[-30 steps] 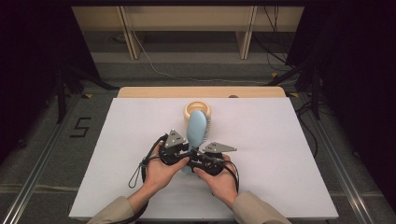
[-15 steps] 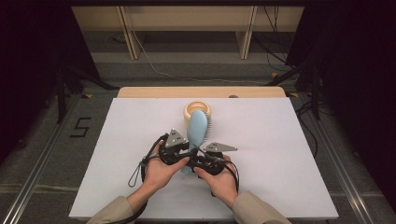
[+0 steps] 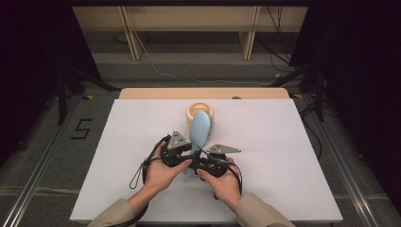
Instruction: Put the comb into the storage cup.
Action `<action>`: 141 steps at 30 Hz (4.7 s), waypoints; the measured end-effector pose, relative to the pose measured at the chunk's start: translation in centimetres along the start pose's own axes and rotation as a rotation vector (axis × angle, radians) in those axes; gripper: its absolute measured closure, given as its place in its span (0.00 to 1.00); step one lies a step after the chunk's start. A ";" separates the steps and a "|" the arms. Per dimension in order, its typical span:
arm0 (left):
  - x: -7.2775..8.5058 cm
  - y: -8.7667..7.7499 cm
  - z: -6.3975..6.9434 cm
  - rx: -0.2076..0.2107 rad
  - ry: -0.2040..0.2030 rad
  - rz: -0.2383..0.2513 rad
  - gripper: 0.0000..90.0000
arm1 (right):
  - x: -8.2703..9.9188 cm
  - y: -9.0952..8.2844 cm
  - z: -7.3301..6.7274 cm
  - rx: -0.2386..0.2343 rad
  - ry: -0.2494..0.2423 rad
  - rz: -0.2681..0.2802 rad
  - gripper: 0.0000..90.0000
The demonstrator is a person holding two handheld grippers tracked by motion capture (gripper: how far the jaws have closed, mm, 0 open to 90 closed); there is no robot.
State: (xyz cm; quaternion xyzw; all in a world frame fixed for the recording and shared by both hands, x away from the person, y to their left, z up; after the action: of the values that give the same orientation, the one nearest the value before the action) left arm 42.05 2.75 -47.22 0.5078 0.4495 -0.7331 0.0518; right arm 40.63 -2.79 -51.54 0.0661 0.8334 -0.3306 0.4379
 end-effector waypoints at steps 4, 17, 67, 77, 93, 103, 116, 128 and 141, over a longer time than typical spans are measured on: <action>-0.1 -0.2 -0.1 -0.005 0.003 -0.006 0.61 | -0.1 0.0 0.1 0.002 0.003 0.006 0.76; -0.2 -0.6 -0.3 -0.028 0.005 -0.026 0.50 | -0.1 -0.1 0.2 0.001 0.017 0.009 0.76; -3.3 -4.2 -1.1 0.007 0.009 0.045 0.00 | -0.3 -0.3 0.4 -0.005 0.033 0.023 0.76; -4.8 -4.7 -1.2 0.037 -0.010 0.078 0.00 | -0.3 -0.4 0.4 -0.004 0.035 0.026 0.76; -6.4 -4.6 -0.7 0.051 0.001 0.102 0.00 | -0.4 -0.4 0.5 -0.002 0.036 0.031 0.76; -7.0 -4.2 -0.8 0.065 -0.001 0.095 0.00 | -0.5 -0.5 0.5 -0.002 0.036 0.036 0.76; -8.4 -4.3 -0.9 0.066 0.001 0.107 0.00 | -0.5 -0.5 0.5 -0.003 0.036 0.035 0.76; -9.1 -3.8 -1.0 0.063 -0.006 0.104 0.00 | -0.5 -0.6 0.4 -0.008 0.041 0.032 0.76; -9.4 -3.0 -1.2 0.062 -0.011 0.086 0.00 | -0.5 -0.5 0.5 -0.004 0.033 0.039 0.76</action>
State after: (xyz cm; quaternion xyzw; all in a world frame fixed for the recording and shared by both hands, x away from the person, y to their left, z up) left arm 45.77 1.82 -38.08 0.5239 0.4041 -0.7466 0.0697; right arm 41.06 -3.38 -51.10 0.0869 0.8397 -0.3192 0.4307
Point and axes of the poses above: each handheld gripper's, and its own axes: y roughly forward along the jaws, x roughly out of its underside, z roughly to its right, the point moved 8 cm from there along y, roughly forward along the jaws, and after that the axes turned 6 degrees about -z, right-handed, at the moved point
